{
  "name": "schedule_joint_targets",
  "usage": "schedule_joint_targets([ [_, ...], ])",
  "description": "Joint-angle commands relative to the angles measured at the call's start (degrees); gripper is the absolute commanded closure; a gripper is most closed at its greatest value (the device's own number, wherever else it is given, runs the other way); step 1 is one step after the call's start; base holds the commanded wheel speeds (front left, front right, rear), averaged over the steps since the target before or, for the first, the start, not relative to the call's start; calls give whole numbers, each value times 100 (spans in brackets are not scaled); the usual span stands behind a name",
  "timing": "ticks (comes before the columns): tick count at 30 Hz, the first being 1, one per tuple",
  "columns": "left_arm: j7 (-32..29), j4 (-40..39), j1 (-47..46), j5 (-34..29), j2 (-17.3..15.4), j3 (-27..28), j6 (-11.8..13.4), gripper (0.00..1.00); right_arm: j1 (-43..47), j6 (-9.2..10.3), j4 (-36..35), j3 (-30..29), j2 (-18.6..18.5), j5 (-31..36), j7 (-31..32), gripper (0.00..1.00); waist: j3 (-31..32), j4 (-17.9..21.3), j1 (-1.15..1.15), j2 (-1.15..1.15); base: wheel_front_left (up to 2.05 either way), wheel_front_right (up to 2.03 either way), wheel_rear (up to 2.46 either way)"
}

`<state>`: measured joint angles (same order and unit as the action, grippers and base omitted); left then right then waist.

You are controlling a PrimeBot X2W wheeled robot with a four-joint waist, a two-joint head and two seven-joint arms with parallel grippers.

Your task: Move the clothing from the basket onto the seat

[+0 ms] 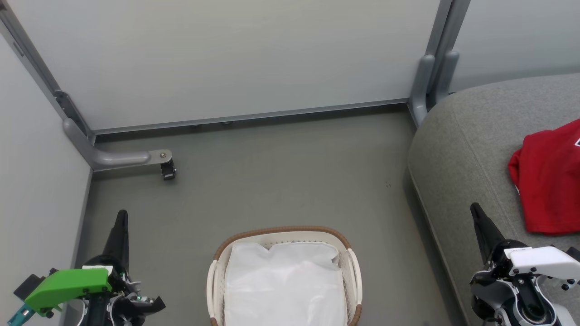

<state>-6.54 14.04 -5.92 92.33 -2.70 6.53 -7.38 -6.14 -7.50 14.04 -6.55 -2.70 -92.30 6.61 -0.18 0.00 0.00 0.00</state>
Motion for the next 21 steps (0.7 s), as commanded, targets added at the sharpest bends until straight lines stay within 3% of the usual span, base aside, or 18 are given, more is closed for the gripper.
schedule_joint_targets([
  [1, -18, -5, -62, 19, -33, 12, -24, 100, -13, 2, -14, -6, -34, -22, 6, 100, 0, 0, 0, 0, 0, 0, 0],
  [21, -18, -6, -62, 19, -34, 12, -24, 100, -12, 2, -14, -7, -34, -22, 6, 100, 0, 0, 0, 0, 0, 0, 0],
])
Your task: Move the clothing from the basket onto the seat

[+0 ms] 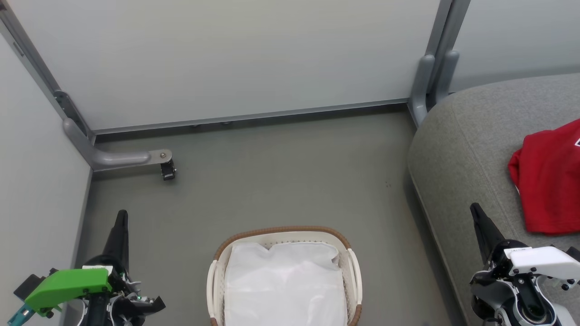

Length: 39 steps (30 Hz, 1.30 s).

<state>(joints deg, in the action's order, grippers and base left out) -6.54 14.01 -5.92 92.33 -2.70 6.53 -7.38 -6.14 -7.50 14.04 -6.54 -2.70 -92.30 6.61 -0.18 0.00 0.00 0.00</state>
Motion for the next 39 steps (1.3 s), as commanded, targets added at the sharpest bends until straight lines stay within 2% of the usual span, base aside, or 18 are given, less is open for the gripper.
schedule_joint_targets([
  [1, -18, -4, -62, 19, -34, 12, -23, 100, -12, 2, -14, -8, -34, -22, 6, 100, 0, 0, 0, 0, 0, 0, 0],
  [39, -17, -3, -62, 19, -34, 11, -24, 100, -12, 2, -13, -7, -34, -23, 5, 100, 0, 0, 0, 0, 0, 0, 0],
])
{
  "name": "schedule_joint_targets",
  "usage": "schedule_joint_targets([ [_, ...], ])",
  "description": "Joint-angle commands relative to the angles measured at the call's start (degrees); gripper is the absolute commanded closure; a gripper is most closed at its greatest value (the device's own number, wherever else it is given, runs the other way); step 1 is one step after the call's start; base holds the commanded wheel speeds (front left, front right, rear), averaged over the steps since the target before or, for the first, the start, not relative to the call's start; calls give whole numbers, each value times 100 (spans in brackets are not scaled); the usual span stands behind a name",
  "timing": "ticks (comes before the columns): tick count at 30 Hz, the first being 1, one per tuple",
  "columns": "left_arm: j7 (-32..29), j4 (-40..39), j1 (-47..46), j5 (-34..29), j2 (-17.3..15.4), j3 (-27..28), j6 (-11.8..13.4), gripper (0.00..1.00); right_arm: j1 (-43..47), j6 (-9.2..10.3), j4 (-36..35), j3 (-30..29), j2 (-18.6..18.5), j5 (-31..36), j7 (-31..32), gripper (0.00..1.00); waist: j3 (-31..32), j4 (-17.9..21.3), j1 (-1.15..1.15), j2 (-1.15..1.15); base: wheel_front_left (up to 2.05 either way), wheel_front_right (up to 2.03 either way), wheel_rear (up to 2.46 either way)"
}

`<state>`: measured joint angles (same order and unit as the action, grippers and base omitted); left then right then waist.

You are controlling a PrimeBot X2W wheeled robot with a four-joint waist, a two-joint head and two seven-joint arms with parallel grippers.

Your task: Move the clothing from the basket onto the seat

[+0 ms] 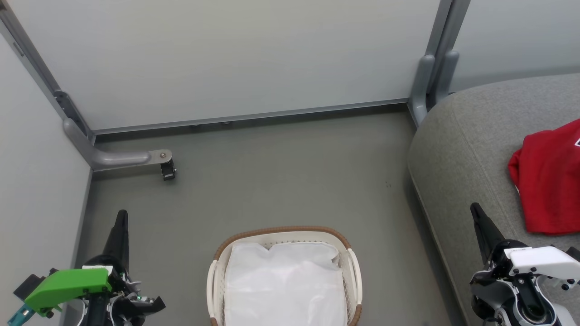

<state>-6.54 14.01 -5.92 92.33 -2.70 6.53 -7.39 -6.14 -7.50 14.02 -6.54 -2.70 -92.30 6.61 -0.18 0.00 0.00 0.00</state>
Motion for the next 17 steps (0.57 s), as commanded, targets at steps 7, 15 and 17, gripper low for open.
schedule_joint_targets([
  [7, -17, -5, -62, 19, -34, 11, -22, 100, -11, 2, -12, -7, -34, -23, 5, 100, 0, 0, 0, 0, 0, 0, 0],
  [15, -17, -4, -62, 19, -34, 11, -22, 100, -11, 2, -12, -7, -34, -23, 5, 100, 0, 0, 0, 0, 0, 0, 0],
  [17, -17, -3, -62, 19, -34, 11, -23, 100, -11, 2, -12, -7, -34, -23, 5, 100, 0, 0, 0, 0, 0, 0, 0],
])
